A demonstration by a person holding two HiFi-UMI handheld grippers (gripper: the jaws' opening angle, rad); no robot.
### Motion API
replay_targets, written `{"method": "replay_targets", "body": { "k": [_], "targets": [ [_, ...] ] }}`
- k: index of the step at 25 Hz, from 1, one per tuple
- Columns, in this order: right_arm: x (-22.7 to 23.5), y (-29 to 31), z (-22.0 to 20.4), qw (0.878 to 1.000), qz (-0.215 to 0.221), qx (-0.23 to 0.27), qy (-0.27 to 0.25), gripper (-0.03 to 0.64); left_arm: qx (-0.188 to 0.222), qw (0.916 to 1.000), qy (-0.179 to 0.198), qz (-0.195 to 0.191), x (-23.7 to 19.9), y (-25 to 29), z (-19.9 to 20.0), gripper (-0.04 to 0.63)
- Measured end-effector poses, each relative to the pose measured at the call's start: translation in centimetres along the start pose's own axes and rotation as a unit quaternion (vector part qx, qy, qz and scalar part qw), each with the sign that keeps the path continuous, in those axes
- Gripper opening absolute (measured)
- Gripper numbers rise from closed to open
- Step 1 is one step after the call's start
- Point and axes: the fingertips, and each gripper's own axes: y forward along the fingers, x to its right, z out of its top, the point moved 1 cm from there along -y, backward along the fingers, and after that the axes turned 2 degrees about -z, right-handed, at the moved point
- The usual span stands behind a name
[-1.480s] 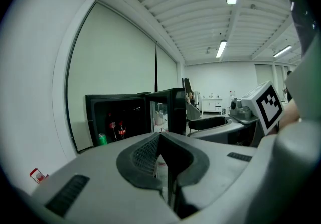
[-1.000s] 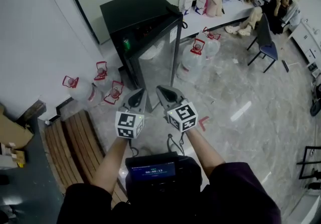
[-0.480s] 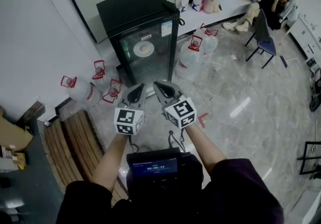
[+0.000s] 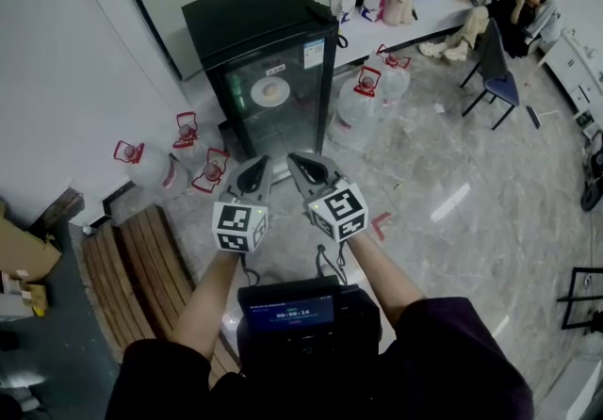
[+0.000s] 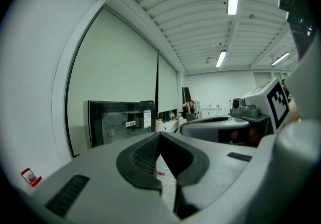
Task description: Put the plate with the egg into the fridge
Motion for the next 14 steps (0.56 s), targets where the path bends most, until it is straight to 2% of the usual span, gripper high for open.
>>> {"method": "replay_targets", "body": {
  "k": [14],
  "targets": [
    [-0.7,0.9,0.6,1.0,0.005,0.008,-0.001,0.009,0.015,0.9999,-0.003,0.007,-1.2,-0.7,0.6,0.009]
  ]
}}
